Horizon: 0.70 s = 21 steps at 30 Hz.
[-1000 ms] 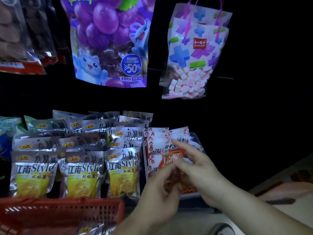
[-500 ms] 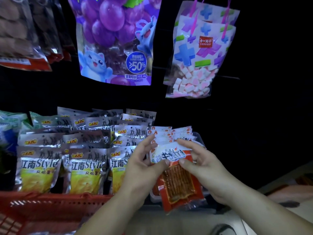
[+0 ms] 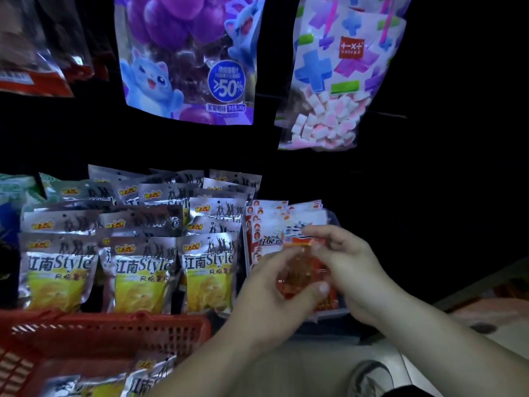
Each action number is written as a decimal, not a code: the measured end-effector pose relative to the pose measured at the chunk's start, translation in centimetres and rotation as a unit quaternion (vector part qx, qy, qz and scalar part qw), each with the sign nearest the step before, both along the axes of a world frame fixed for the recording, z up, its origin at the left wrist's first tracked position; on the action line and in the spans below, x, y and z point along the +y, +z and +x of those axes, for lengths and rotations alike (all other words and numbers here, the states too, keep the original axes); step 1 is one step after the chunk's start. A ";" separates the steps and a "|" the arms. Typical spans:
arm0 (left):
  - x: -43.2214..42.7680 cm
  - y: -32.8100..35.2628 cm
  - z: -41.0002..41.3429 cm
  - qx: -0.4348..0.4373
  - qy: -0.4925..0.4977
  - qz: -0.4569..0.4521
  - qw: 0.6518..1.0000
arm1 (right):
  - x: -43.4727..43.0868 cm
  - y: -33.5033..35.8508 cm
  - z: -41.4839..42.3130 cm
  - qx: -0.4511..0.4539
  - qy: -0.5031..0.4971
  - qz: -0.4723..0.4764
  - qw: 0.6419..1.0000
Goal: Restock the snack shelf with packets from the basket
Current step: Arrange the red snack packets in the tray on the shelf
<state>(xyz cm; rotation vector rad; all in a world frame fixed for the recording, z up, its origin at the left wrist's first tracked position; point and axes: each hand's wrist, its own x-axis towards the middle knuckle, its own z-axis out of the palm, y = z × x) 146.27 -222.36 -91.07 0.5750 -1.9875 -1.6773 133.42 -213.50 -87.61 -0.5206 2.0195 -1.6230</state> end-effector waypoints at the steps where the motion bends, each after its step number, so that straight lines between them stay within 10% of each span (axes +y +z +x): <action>1: 0.0 0.0 -0.2 0.002 -0.009 0.029 1.000 | -0.1 0.4 0.4 -0.051 0.041 -0.011 0.998; 11: -3.8 -1.7 -1.3 -0.054 -0.030 0.112 0.992 | -1.8 -1.8 0.3 -0.039 0.035 0.014 0.999; 16: -5.7 -4.4 -2.6 -0.091 -0.031 0.127 0.987 | -2.4 -4.7 -3.5 0.244 0.120 0.217 0.938; 21: -5.9 -7.2 -3.2 -0.131 -0.026 0.064 0.989 | -2.3 -6.9 -6.8 0.244 0.173 0.280 0.912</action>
